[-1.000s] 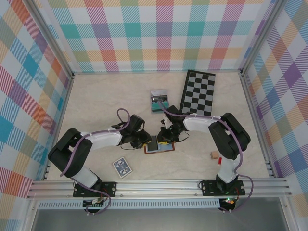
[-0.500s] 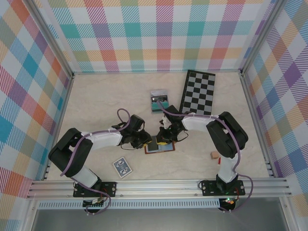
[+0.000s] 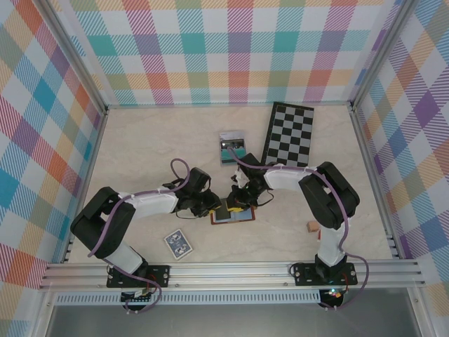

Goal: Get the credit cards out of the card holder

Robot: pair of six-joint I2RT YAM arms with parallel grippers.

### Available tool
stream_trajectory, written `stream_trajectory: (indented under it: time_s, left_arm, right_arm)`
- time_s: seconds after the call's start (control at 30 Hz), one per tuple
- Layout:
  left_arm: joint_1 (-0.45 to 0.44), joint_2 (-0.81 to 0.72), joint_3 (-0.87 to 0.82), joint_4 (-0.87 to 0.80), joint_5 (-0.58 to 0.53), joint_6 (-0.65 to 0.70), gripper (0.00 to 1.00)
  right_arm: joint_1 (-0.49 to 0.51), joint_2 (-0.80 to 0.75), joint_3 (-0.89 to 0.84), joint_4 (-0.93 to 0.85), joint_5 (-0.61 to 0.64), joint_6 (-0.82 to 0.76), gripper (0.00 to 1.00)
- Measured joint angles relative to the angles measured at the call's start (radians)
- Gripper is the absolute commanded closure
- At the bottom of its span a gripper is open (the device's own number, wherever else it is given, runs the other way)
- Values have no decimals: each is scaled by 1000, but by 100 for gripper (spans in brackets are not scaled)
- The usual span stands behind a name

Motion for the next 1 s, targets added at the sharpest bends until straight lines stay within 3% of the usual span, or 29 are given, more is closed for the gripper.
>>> stream_trajectory:
  time_s: [0.23, 0.5, 1.0]
  left_arm:
    - [0, -7, -5, 3, -3, 0, 73]
    - [2, -26, 2, -94, -21, 49, 71]
    - [2, -85, 1, -115, -27, 64, 74]
  right_arm:
    - [-2, 1, 5, -18, 0, -14, 98]
    - [0, -42, 10, -67, 66, -71, 99]
    - [-16, -96, 8, -119, 157, -106, 99]
